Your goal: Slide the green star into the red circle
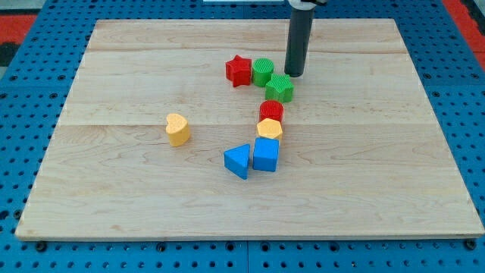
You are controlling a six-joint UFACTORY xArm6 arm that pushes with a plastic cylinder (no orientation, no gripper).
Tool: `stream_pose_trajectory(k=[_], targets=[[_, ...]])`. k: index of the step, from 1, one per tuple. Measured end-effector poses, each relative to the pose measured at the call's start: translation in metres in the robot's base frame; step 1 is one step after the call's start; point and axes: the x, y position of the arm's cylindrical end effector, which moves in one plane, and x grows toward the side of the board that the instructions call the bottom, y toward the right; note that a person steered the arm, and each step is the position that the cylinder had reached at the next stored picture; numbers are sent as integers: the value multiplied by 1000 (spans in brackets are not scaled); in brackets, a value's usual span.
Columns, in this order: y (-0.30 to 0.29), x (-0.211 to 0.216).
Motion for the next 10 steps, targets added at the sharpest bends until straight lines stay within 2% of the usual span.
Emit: stream_pose_trajectory(k=[2,4,7,8,10], targets=[[-8,-24],[-37,3],[-31,28],[18,41],[-6,53]])
